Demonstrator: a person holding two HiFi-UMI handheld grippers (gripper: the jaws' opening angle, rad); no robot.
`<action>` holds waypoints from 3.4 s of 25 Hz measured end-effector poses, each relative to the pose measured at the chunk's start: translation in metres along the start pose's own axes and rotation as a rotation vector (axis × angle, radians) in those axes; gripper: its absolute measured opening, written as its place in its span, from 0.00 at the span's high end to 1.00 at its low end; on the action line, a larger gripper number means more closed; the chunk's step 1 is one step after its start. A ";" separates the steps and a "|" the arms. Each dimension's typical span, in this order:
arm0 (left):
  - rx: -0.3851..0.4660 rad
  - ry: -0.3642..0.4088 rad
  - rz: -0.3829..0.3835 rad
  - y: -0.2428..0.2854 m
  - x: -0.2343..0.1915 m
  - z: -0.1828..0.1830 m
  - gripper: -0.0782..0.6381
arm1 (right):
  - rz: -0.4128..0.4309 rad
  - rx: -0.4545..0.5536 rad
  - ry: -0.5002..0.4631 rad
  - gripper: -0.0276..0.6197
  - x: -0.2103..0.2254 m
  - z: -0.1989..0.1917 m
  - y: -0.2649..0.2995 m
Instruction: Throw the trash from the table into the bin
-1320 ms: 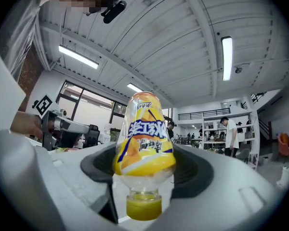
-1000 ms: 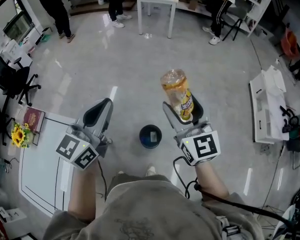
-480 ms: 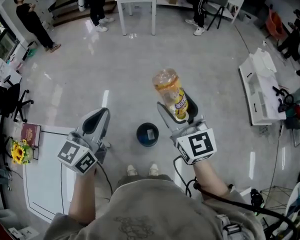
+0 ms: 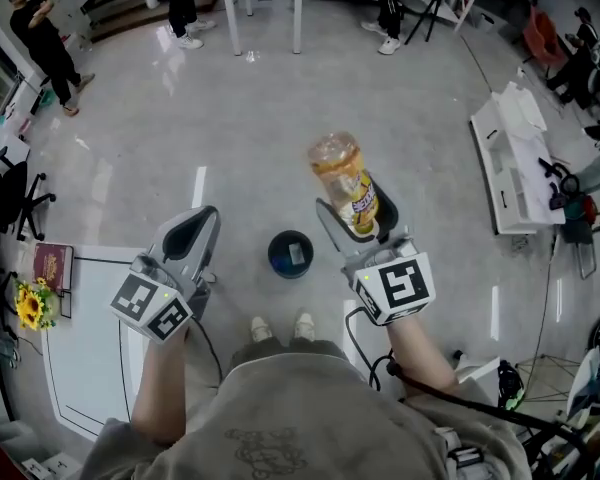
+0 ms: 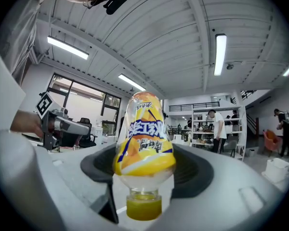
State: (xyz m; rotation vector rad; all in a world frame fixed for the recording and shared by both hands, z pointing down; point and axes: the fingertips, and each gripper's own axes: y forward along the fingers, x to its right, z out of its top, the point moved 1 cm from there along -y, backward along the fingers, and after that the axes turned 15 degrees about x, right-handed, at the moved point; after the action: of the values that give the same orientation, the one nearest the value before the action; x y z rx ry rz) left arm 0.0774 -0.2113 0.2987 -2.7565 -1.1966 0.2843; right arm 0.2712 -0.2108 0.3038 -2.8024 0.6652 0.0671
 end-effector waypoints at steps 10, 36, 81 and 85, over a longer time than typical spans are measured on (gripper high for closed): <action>-0.064 -0.060 -0.014 0.013 -0.045 -0.049 0.89 | 0.013 -0.088 -0.002 0.46 -0.008 -0.055 0.035; -0.346 -0.277 -0.043 0.021 -0.155 -0.353 0.89 | -0.018 -0.471 0.145 0.46 -0.021 -0.376 0.056; -0.718 -0.578 0.063 -0.132 -0.174 -0.893 0.89 | 0.112 -1.175 0.303 0.45 -0.141 -0.939 -0.154; -0.722 -0.582 0.057 -0.135 -0.170 -0.894 0.89 | 0.125 -1.188 0.306 0.45 -0.145 -0.940 -0.160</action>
State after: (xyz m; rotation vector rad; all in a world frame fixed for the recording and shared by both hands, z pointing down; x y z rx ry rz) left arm 0.0643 -0.2780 1.2162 -3.4656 -1.5986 0.8598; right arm 0.1989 -0.2550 1.2649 -3.9435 1.1560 0.0714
